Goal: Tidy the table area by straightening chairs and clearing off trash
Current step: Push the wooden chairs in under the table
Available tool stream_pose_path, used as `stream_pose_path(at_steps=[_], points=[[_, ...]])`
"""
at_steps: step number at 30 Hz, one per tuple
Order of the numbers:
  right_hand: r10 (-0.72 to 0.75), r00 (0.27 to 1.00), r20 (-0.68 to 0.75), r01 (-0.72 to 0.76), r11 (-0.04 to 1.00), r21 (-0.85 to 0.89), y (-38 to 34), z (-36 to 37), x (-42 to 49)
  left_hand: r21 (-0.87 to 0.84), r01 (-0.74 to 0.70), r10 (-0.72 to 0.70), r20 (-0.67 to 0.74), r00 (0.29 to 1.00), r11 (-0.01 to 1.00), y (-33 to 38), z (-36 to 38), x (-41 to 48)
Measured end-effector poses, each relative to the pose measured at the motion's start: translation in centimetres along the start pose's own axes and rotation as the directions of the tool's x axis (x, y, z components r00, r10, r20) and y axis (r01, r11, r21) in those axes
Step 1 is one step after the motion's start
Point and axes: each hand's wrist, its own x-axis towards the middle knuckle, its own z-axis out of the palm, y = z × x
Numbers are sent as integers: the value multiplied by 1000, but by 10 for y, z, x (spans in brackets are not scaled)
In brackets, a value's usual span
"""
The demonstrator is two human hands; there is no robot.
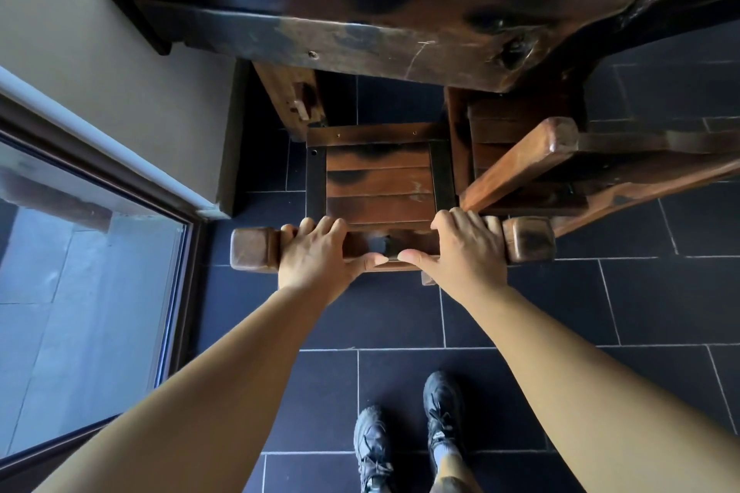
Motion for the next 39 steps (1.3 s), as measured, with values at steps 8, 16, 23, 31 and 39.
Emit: stream_pose_path(at_steps=[8,16,23,31,39], points=[[-3,1000,-28,2,1000,-17,6,5,58,-39,15,-15,4,1000,999,-8,-21,57],[-20,999,-26,18,999,-51,11,4,98,-17,25,-25,7,1000,1000,-12,-26,95],[-32,998,-48,29,998,-57,15,4,127,-27,26,-26,11,1000,999,-14,-37,124],[-26,999,-30,24,998,-56,20,8,152,-35,23,-22,13,1000,999,-18,-42,148],[-9,1000,-17,9,998,-55,19,5,152,-34,36,-35,23,999,999,-17,-44,147]])
